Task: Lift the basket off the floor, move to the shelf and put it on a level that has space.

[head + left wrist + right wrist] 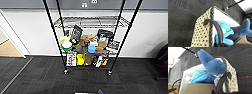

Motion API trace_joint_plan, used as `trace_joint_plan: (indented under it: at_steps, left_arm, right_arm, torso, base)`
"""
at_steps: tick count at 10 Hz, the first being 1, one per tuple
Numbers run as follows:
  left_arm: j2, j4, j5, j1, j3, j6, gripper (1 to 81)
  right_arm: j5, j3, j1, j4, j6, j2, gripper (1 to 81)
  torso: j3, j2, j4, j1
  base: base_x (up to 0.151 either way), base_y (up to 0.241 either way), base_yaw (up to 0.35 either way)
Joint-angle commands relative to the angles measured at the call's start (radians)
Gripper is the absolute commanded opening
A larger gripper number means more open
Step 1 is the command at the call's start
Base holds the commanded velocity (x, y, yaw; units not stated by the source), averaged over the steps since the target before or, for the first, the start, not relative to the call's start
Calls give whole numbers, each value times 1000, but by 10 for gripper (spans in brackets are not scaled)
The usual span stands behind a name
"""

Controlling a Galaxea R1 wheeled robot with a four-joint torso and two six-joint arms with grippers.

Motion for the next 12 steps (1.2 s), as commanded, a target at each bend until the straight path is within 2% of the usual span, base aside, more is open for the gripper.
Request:
trace_joint_plan:
  at_steps: [1,3,5,6,8,12]
  left_arm:
    - [-72,-13,-26,-108,125,-42,10]
    - [-54,-13,-27,-108,105,-43,10]
    - [-37,-13,-25,-131,65,-68,10]
    - [-40,-13,-25,-150,65,-92,10]
    - [-41,-13,-23,-173,67,-119,10]
    - [-122,-13,-23,-216,157,-138,10]
  right_arm:
    - [52,109,115,-7,24,-64,10]
    - [50,104,129,-5,25,-56,10]
    - [38,105,188,-2,35,-47,10]
    - [26,104,219,-4,38,-41,10]
    - [-25,95,273,-4,39,-19,10]
    - [-33,102,280,4,56,-33,10]
  torso:
    - [30,97,0,-63]
    - [56,166,0,-106]
    - [75,234,0,-151]
    - [49,267,0,-172]
    - [58,334,0,-216]
    - [58,473,0,-305]
  base:
    - [0,0,0]
    - [0,0,0]
    - [0,0,0]
    - [0,0,0]
    - [0,0,0]
    - [0,0,0]
